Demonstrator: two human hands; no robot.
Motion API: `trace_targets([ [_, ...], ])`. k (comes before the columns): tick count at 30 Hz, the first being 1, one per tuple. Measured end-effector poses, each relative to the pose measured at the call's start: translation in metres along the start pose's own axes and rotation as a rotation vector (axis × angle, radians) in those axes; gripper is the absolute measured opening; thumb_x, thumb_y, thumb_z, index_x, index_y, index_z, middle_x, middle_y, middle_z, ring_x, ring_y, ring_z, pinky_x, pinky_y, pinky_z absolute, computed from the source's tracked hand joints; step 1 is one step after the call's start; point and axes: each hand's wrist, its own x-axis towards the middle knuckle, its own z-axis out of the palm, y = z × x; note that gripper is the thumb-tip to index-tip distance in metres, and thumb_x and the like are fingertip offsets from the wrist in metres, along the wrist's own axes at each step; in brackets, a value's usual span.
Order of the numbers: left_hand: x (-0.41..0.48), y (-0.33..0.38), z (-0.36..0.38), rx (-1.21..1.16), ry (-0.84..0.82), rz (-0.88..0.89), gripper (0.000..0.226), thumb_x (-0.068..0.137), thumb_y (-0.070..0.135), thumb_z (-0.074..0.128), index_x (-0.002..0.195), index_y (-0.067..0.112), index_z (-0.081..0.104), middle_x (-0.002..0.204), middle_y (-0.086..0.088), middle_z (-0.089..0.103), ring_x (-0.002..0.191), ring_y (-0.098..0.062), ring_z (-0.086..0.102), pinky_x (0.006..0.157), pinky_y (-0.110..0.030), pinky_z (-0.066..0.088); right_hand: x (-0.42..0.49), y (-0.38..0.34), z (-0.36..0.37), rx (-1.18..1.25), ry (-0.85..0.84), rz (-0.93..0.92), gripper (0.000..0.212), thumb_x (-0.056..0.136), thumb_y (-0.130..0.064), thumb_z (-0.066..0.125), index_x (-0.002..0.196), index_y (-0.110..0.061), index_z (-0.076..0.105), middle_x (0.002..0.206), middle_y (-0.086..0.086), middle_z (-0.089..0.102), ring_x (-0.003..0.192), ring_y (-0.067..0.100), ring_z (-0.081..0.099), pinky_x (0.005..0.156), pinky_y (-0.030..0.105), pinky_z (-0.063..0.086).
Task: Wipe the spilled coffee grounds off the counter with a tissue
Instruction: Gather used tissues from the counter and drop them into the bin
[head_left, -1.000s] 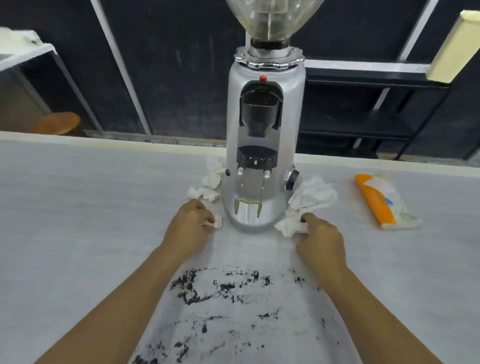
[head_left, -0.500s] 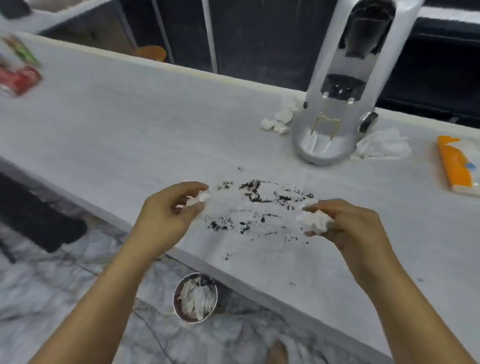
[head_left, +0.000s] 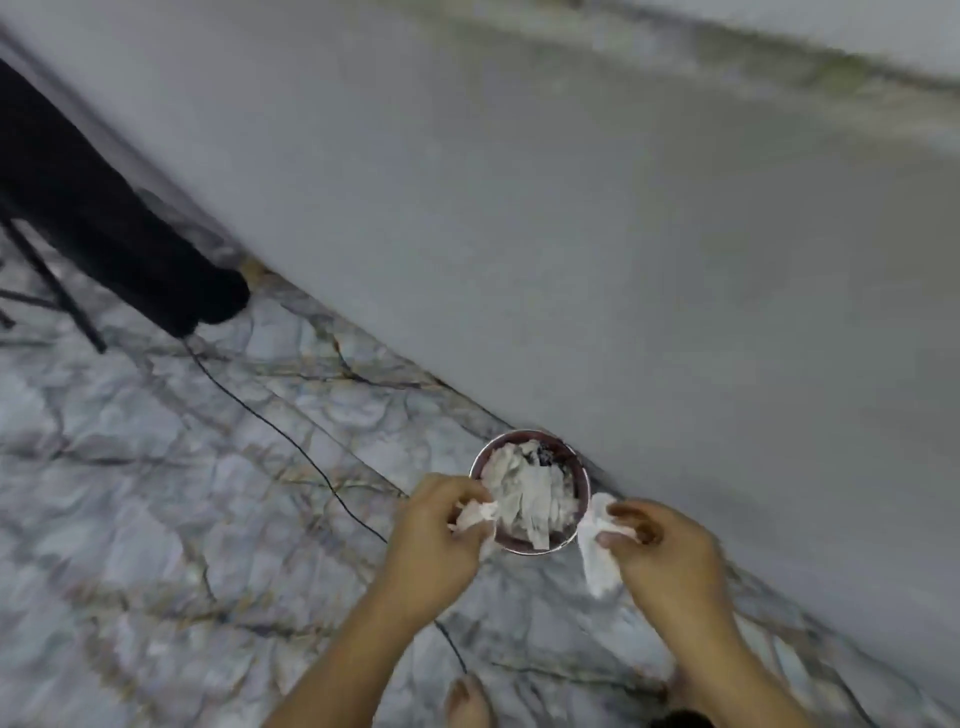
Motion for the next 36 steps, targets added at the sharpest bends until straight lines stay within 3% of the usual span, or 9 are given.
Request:
trace_targets([
  [4, 0.073, -0.111, 0.079, 0.103, 0.009, -0.010, 0.023, 0.087, 0.013, 0.071, 0.104, 0.023, 0.062, 0.105, 0.006, 0.053, 0.084, -0.012, 0.057, 0.081, -0.029, 0.050, 0.083, 0.081, 0.085, -0.082, 0.173, -0.043, 0.013, 0.073, -0.006, 0.080, 0.083, -0.014, 0.080, 0.080, 0.001, 0.077, 0.076, 0.017, 0.070, 0.079, 0.029, 0.055],
  [8, 0.128, -0.182, 0.140, 0.239, -0.063, 0.049, 0.030, 0.088, 0.023, 0.069, 0.114, 0.022, 0.054, 0.115, 0.004, 0.054, 0.094, -0.021, 0.059, 0.084, -0.041, 0.053, 0.144, 0.159, 0.154, -0.246, 0.062, -0.111, 0.023, 0.078, 0.000, 0.068, 0.096, -0.009, 0.079, 0.094, 0.010, 0.078, 0.089, 0.025, 0.072, 0.085, 0.023, 0.051],
  [11, 0.137, -0.197, 0.151, 0.292, -0.078, -0.008, 0.048, 0.090, 0.033, 0.069, 0.133, 0.025, 0.051, 0.137, 0.002, 0.053, 0.114, -0.023, 0.058, 0.093, -0.043, 0.051, 0.155, 0.177, 0.168, -0.333, -0.044, -0.124, 0.036, 0.079, 0.001, 0.062, 0.112, -0.007, 0.074, 0.112, 0.013, 0.074, 0.102, 0.029, 0.069, 0.094, 0.033, 0.053],
  [16, 0.112, -0.168, 0.115, 0.325, -0.089, -0.027, 0.046, 0.093, 0.032, 0.061, 0.137, 0.020, 0.053, 0.136, -0.002, 0.057, 0.123, -0.022, 0.055, 0.100, -0.038, 0.048, 0.122, 0.140, 0.139, -0.357, -0.070, -0.111, 0.032, 0.079, -0.005, 0.060, 0.105, -0.011, 0.077, 0.102, 0.010, 0.075, 0.092, 0.027, 0.070, 0.085, 0.037, 0.057],
  [20, 0.077, -0.093, 0.066, 0.314, -0.102, -0.044, 0.042, 0.097, 0.033, 0.055, 0.136, 0.019, 0.057, 0.134, -0.002, 0.061, 0.121, -0.022, 0.057, 0.100, -0.039, 0.048, 0.077, 0.079, 0.085, -0.378, -0.148, -0.075, 0.031, 0.081, -0.010, 0.060, 0.107, -0.015, 0.076, 0.104, 0.005, 0.076, 0.093, 0.024, 0.069, 0.084, 0.033, 0.055],
  [25, 0.001, 0.061, 0.000, 0.222, -0.126, 0.017, 0.033, 0.097, 0.028, 0.055, 0.128, 0.024, 0.063, 0.130, 0.001, 0.064, 0.119, -0.018, 0.059, 0.100, -0.035, 0.048, -0.014, -0.039, -0.032, -0.320, -0.167, -0.092, 0.025, 0.083, -0.014, 0.062, 0.101, -0.022, 0.077, 0.095, -0.001, 0.076, 0.085, 0.016, 0.069, 0.077, 0.025, 0.054],
  [30, -0.079, 0.237, -0.050, 0.125, -0.140, 0.222, 0.024, 0.091, 0.014, 0.061, 0.107, 0.029, 0.071, 0.104, 0.016, 0.072, 0.094, 0.001, 0.065, 0.087, -0.029, 0.056, -0.115, -0.151, -0.174, -0.289, -0.187, -0.306, 0.025, 0.086, -0.011, 0.060, 0.101, -0.021, 0.077, 0.099, -0.001, 0.076, 0.090, 0.013, 0.067, 0.084, 0.026, 0.053],
  [33, -0.125, 0.348, -0.067, 0.077, -0.165, 0.363, 0.022, 0.093, 0.007, 0.063, 0.102, 0.025, 0.073, 0.096, 0.015, 0.074, 0.091, -0.001, 0.068, 0.082, -0.018, 0.053, -0.156, -0.197, -0.268, -0.194, -0.148, -0.425, 0.024, 0.090, -0.016, 0.062, 0.108, -0.025, 0.075, 0.105, -0.011, 0.073, 0.095, 0.001, 0.065, 0.084, 0.016, 0.050],
  [36, -0.151, 0.438, -0.064, 0.030, -0.162, 0.523, 0.022, 0.095, 0.008, 0.062, 0.102, 0.026, 0.073, 0.096, 0.017, 0.074, 0.095, -0.005, 0.070, 0.082, -0.016, 0.052, -0.176, -0.227, -0.357, -0.069, -0.074, -0.514, 0.024, 0.091, -0.014, 0.062, 0.107, -0.026, 0.075, 0.105, -0.016, 0.071, 0.097, -0.004, 0.064, 0.083, 0.012, 0.051],
])
